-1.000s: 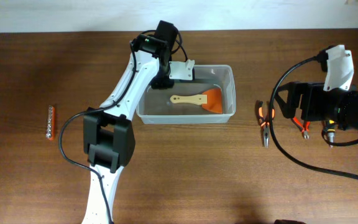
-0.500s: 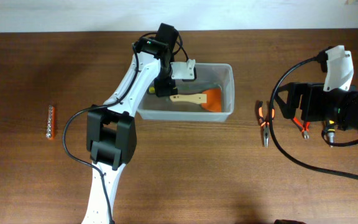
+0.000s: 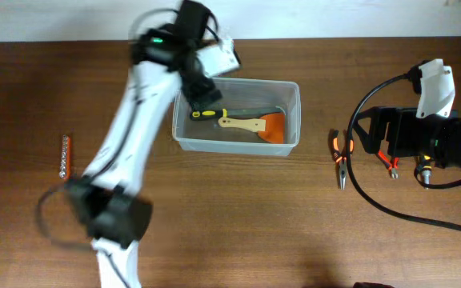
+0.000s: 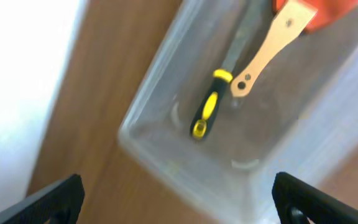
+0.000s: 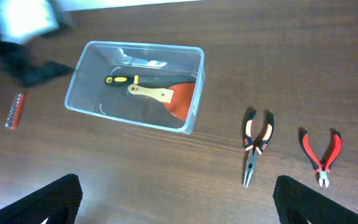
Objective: Pack container
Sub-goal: 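Release the file and move the left gripper to the socket rail, then grasp the orange socket rail with the left gripper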
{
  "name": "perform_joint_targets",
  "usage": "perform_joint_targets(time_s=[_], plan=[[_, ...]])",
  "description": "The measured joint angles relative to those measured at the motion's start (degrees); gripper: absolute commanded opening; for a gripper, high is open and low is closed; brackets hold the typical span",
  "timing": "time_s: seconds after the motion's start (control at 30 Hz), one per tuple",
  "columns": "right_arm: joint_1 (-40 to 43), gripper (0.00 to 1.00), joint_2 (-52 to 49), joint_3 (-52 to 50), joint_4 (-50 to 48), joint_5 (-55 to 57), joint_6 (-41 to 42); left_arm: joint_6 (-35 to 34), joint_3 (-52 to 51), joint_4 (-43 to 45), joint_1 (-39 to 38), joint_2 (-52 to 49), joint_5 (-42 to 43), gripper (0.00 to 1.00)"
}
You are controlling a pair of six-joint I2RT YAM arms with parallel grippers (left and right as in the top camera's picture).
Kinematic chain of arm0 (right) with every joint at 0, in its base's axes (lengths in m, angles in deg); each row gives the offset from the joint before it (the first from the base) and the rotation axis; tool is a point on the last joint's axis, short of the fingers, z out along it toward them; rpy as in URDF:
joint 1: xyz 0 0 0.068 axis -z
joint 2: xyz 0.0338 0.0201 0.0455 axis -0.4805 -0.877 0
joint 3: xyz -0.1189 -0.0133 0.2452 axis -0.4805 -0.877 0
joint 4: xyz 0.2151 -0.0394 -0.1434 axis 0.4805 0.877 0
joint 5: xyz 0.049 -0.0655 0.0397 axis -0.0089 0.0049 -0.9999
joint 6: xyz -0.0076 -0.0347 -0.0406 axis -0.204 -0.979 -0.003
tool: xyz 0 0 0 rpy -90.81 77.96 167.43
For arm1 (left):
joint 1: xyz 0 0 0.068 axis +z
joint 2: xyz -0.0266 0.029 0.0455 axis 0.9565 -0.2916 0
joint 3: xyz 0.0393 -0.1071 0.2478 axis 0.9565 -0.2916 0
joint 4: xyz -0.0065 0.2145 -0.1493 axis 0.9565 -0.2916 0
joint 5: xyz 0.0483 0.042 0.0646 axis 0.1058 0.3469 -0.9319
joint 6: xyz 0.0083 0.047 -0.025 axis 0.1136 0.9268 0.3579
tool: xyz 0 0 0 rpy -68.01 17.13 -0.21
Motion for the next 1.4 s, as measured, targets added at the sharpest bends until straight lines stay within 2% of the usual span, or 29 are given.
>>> perform_joint_targets(time_s=[0.13,0.3,0.4,0.53,0.7,0.87,1.07,1.4], plan=[[0.0,0.99,0.0,0.0,-0.02,0.0,-0.04,-6.05,1.51,-8.09,4.04,7.78,-0.24,0.99],[0.0,0.99,0.0,0.0,0.0,0.0,-0.04,-20.94,-1.49,-12.15,14.88,8.7,-1.46,0.99],[0.0,0.99,0.0,0.0,-0.02,0.0,0.0,-28.68,-8.7,-11.58,22.88,6.78,-2.97,0.99],[0.0,0.99,-0.37,0.0,0.0,0.0,-0.02,-33.9,-21.79,-6.03,33.09,4.87,-3.28,0.99],[0.0,0.99,-2.01,0.0,-0.02,0.0,-0.02,-34.49,-33.53,1.16,42.27,4.5,-2.19,0.99],[0.0,0.99,-4.24,0.0,0.0,0.0,-0.02,-30.97,-39.28,8.0,46.84,4.5,0.44,0.99],[0.0,0.99,-6.64,0.0,1.09,-0.55,0.0,-28.76,-40.33,14.51,48.15,4.48,3.48,0.92],[0.0,0.99,-6.99,0.0,1.44,-1.01,0.0,-27.67,-40.33,15.54,48.09,0.22,2.8,0.92]])
